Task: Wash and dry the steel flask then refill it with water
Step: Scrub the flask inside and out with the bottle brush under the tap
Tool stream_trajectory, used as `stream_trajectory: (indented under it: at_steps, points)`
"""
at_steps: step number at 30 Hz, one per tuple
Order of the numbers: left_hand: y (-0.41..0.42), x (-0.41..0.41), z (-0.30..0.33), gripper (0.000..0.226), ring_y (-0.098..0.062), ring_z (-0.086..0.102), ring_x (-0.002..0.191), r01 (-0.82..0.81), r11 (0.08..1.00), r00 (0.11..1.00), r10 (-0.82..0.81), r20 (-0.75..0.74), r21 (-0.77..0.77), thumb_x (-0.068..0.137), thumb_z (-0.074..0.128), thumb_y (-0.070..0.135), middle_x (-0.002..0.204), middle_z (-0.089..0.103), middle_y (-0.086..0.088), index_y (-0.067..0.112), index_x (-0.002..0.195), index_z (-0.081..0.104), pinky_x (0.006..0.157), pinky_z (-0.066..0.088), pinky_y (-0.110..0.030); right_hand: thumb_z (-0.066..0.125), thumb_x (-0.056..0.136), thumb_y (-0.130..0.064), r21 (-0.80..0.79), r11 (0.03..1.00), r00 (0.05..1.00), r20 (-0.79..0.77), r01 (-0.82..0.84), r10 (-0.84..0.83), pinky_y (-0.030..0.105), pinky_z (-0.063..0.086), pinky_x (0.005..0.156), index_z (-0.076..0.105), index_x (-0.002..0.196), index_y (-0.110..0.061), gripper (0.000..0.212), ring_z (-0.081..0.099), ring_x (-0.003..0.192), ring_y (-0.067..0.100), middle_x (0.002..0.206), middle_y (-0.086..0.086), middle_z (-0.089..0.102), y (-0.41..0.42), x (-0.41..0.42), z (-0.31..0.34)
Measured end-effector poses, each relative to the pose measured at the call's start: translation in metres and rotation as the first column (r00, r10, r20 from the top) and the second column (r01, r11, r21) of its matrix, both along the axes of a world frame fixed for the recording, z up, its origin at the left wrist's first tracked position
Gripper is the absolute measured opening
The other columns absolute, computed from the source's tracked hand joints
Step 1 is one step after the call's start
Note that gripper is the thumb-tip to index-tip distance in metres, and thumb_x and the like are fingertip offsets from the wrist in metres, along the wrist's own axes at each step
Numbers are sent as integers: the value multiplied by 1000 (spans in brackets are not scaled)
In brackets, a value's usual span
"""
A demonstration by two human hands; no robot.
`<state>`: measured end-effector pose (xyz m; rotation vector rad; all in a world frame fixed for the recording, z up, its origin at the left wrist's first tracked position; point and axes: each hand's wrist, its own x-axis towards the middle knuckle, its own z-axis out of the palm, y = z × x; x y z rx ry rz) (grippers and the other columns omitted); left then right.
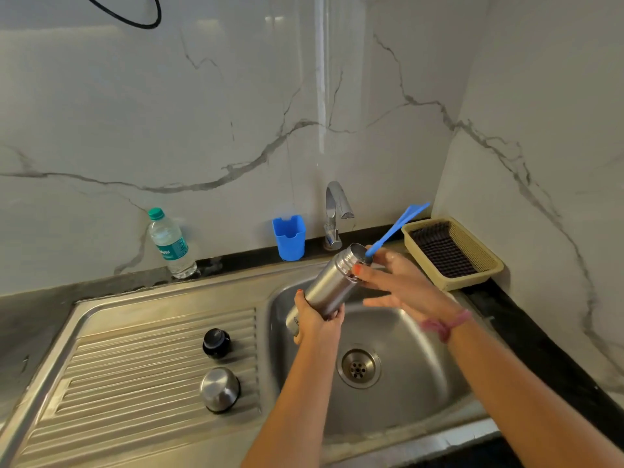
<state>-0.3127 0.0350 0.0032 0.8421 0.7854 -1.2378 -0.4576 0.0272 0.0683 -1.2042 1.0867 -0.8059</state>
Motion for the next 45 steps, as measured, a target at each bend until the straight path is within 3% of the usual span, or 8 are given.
stream_trajectory:
  at_steps: [9,13,16,22,26,30,41,45]
  points:
    - [-8,31,-37,99,-44,55,116,138,979,976,-159,147,149,60,93,28,137,48,-16,30,139,34,54,52,-60,77,77,-34,-569,817,911,-379,-91,-162,24,53,86,47,137,-29,67,59,112,1,129,-12,57,-5,-87,45]
    - [-12,33,-50,99,-43,60,106,192,963,950,-231,210,189,57,94,25,133,51,-17,31,136,34,53,53,-60,50,93,-51,-280,539,151,-951,-795,-271,29,44,98,41,142,-31,53,50,117,10,133,-10,53,-12,-78,44]
    - [-2,24,-27,96,-44,56,113,202,963,940,-241,240,176,64,91,20,136,48,-18,30,138,32,79,54,-66,38,102,-31,-70,383,-77,-932,-921,-355,28,50,80,39,142,-24,40,57,103,14,123,-4,54,-9,-63,25]
    - [1,24,-18,99,-44,48,125,224,963,918,-261,298,151,71,86,14,144,39,-17,28,146,22,94,47,-67,31,104,-26,-98,563,-54,-967,-821,-247,20,31,49,50,119,-20,25,41,54,6,74,-7,47,5,-57,8]
    - [2,26,-16,106,-43,45,128,271,955,886,-296,357,119,74,84,14,147,38,-16,34,153,15,97,43,-69,44,102,-27,270,897,558,-709,-351,432,15,27,37,64,105,-9,27,33,42,3,62,-6,40,4,-50,13]
    - [3,27,-14,107,-42,47,126,312,945,855,-323,407,95,77,82,18,146,39,-16,38,155,12,96,43,-69,41,103,-26,658,719,861,-210,-226,463,14,17,31,60,114,-5,31,18,43,3,61,-7,25,12,-64,7]
    - [3,20,-19,109,-43,49,123,262,959,895,-282,346,105,73,84,10,143,42,-16,35,153,14,93,44,-72,30,105,-31,-105,757,18,-992,-645,-122,18,32,48,47,136,-26,36,36,53,5,74,-8,48,37,-62,-19]
    - [0,20,-20,108,-42,47,125,267,955,885,-295,359,126,73,83,9,143,41,-16,35,153,14,95,42,-72,29,105,-28,-110,771,63,-994,-627,-91,18,30,47,46,136,-21,35,36,52,4,75,-8,51,42,-62,-28]
